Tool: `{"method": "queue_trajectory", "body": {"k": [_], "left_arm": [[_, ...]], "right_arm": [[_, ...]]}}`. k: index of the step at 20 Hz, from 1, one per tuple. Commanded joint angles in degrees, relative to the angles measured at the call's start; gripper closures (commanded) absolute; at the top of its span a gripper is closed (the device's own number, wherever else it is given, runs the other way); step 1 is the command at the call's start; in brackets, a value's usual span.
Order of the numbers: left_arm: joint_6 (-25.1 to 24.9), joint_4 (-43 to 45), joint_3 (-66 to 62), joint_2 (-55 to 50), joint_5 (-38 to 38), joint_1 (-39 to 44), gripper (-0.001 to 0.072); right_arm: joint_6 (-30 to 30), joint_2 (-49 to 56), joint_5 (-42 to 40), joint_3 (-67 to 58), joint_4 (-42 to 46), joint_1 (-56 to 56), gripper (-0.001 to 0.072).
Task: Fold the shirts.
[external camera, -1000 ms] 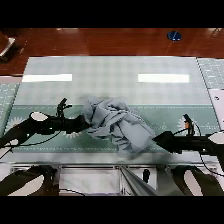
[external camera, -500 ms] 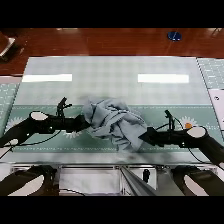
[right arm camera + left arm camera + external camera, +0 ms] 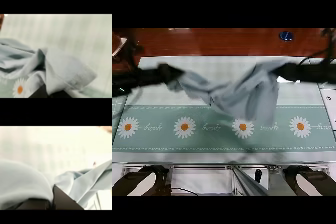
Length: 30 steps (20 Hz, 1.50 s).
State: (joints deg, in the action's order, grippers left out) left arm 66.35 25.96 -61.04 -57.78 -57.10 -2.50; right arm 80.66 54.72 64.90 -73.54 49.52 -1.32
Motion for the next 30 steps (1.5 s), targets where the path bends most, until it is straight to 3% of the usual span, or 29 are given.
{"method": "queue_trajectory", "body": {"k": [1, 3, 6, 8, 11, 16, 21, 23, 25, 30], "left_arm": [[0.44, 2.60, -21.11, 3.21, -4.42, -2.47, 0.0689], [4.33, 10.19, -29.38, 5.22, -6.64, -2.49, 0.0689], [9.77, 23.43, -35.58, 10.64, -7.54, -2.49, 0.0690], [10.95, 29.22, -36.33, 15.82, -7.54, -2.49, 0.0690], [10.93, 31.23, -36.22, 21.68, -10.40, -2.47, 0.0689], [13.51, 31.06, -32.09, 23.04, -26.27, -2.47, 0.0689], [14.71, 27.02, -10.01, 21.31, -28.15, -2.45, 0.0688], [13.60, 23.45, 0.26, 17.92, -23.58, -2.27, 0.0689], [12.11, 22.53, 7.69, 12.87, -14.29, -0.79, 0.0689], [12.15, 21.33, 7.13, -6.36, 4.50, 6.25, 0.0689]], "right_arm": [[1.79, 0.04, 10.45, -27.61, 9.44, 1.60, 0.0693], [1.79, -0.79, 15.37, -37.94, 11.37, 1.62, 0.0692], [2.29, -5.75, 17.97, -42.86, 17.51, 1.62, 0.0692], [4.20, -9.77, 20.63, -42.86, 22.80, 1.62, 0.0692], [6.25, -13.62, 26.80, -40.87, 25.88, 1.62, 0.0692], [8.79, -19.23, 28.68, -25.70, 25.07, 1.62, 0.0692], [7.58, -20.72, 19.10, -0.66, 16.72, 1.62, 0.0692], [6.84, -18.84, 13.33, 9.07, 16.98, 1.62, 0.0692], [5.53, -14.78, 7.13, 15.39, 18.49, 1.62, 0.0692], [4.59, 3.52, -4.87, 12.96, 19.71, 1.62, 0.0692]]}}
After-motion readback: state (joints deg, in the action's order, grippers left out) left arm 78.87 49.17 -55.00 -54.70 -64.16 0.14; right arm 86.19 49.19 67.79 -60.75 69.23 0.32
